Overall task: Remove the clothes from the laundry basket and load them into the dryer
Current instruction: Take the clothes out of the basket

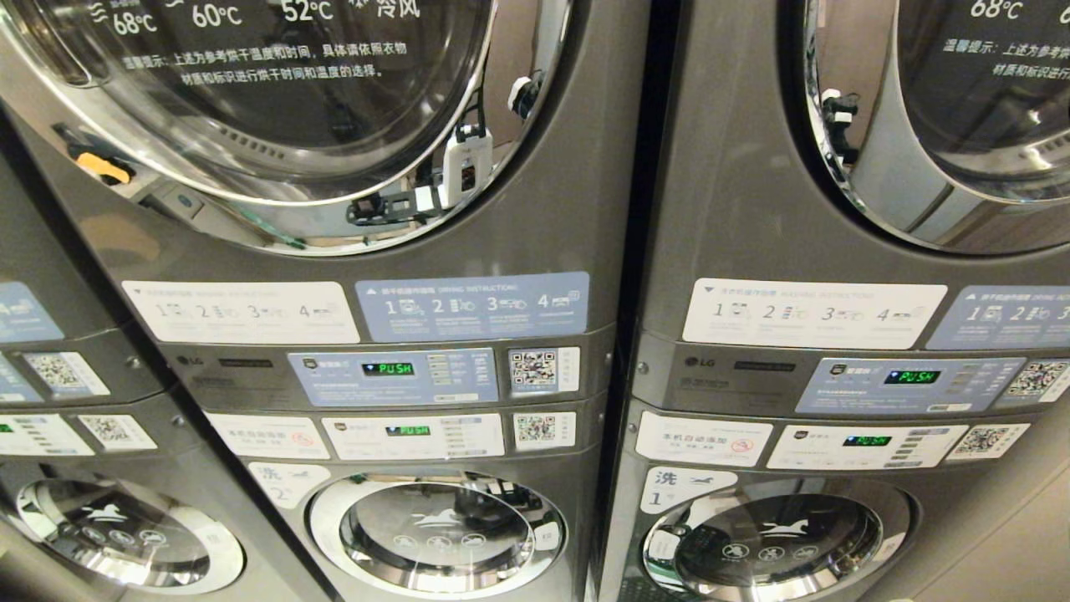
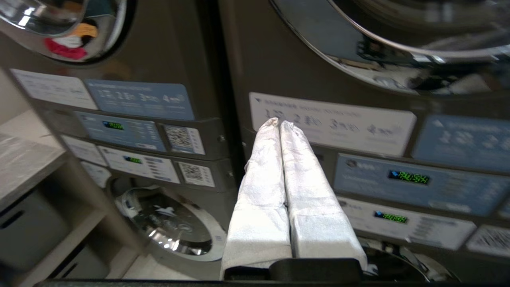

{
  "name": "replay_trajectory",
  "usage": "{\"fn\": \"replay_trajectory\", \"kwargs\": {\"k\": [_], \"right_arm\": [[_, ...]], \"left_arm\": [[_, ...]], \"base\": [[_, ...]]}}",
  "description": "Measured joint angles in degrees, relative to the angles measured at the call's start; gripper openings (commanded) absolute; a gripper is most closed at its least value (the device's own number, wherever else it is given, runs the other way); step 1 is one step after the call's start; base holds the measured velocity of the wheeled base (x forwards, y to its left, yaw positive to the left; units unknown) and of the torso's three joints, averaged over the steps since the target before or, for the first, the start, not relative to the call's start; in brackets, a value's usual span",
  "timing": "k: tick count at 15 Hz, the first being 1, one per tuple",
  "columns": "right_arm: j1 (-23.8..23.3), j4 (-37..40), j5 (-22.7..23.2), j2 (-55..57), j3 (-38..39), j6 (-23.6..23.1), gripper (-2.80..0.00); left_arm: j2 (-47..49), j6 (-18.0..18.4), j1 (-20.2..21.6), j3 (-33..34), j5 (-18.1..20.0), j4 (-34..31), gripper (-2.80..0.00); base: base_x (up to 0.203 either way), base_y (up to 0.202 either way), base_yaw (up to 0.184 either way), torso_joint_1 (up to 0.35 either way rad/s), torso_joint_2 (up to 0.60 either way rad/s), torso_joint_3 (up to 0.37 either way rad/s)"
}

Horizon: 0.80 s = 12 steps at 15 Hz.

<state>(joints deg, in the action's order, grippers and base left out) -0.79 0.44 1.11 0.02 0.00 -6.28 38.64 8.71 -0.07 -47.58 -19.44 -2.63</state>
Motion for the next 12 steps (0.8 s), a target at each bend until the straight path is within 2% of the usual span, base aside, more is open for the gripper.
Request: {"fn": "replay_trajectory", "kwargs": {"k": [3,5,6,8,10,12], "right_arm": [[0.00,0.00,-0.02,0.00,0.00,0.00,-2.80],[0.00,0.00,-0.02,0.00,0.00,0.00,-2.80],[0.00,0.00,0.01,0.00,0.00,0.00,-2.80],[0.00,0.00,0.01,0.00,0.00,0.00,-2.80],[0.00,0.00,0.01,0.00,0.00,0.00,-2.80],[0.00,0.00,0.01,0.00,0.00,0.00,-2.80]], "left_arm": [[16.98,2.75,0.00,-14.42,-7.37,0.13,-2.80],[25.13,4.37,-0.02,-21.02,-9.78,2.20,-2.80],[27.98,5.30,-0.02,-23.26,-10.02,4.52,-2.80],[30.95,7.42,0.00,-24.99,-7.99,8.04,-2.80],[31.04,9.25,-0.27,-25.25,-6.65,9.26,-2.80],[30.39,10.41,-0.61,-24.28,-7.23,12.13,-2.80]], "base": [[0.000,0.000,0.000,0.000,0.00,0.000],[0.000,0.000,0.000,0.000,0.00,0.000],[0.000,0.000,0.000,0.000,0.00,0.000],[0.000,0.000,0.000,0.000,0.00,0.000],[0.000,0.000,0.000,0.000,0.00,0.000],[0.000,0.000,0.000,0.000,0.00,0.000]]}}
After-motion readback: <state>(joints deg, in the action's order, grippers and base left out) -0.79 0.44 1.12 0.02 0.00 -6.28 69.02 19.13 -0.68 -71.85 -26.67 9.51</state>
